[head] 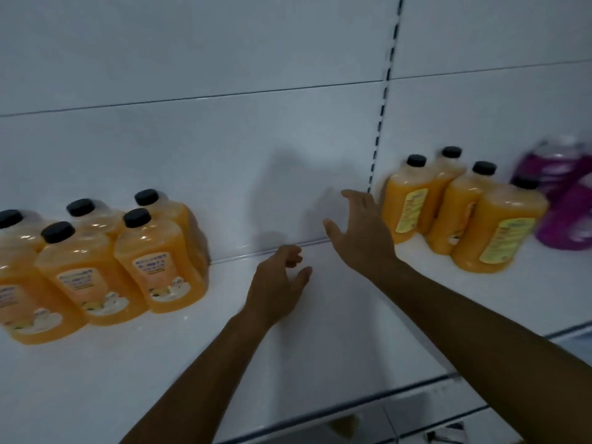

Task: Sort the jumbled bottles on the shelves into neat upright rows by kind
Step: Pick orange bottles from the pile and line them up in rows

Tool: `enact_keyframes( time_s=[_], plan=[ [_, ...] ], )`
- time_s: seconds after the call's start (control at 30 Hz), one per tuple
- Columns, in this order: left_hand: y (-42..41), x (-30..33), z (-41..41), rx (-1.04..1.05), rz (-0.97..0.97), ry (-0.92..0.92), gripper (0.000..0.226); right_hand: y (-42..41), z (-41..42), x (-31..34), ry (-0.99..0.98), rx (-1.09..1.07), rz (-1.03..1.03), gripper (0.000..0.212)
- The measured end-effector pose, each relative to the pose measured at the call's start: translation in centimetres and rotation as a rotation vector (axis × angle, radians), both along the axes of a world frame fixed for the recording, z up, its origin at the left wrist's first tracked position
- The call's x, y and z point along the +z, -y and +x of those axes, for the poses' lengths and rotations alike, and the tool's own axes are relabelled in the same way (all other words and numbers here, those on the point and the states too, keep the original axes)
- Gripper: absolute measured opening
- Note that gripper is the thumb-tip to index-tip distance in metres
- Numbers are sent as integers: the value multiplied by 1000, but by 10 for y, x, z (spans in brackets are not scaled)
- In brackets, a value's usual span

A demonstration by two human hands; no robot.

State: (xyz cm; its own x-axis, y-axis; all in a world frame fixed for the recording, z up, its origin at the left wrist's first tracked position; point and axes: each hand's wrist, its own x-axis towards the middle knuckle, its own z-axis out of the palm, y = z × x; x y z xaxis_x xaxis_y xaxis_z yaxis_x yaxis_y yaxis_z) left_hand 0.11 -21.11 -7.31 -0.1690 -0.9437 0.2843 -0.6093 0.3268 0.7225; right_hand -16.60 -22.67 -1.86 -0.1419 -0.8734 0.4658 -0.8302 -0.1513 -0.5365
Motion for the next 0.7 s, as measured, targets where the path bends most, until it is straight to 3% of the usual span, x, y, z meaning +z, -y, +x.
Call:
enact_keyframes(
  time_s=[0.17, 0.37, 0.47, 0.57, 0.63, 0.7],
  plan=[
    [15, 1, -70, -160, 46, -26, 41, -14, -78, 10, -112, -147, -170, 49],
    [26, 6, -138, -274, 52, -77, 37, -31, -148, 30, -282, -366, -285, 56],
    [29, 8, -161, -306, 48, -91, 32, -35, -175, 41, -384, -515, -227, 65],
    [28, 9, -180, -331, 73, -104, 33, -40, -197, 43, -222, -560, -32, 76],
    [26, 10, -192, -350, 93, -112, 33, -42, -206, 40, -43, -527, 57, 74],
    [23, 11, -202, -364, 108, -117, 34, -43, -210, 38, -8, -509, 51, 66]
  ],
)
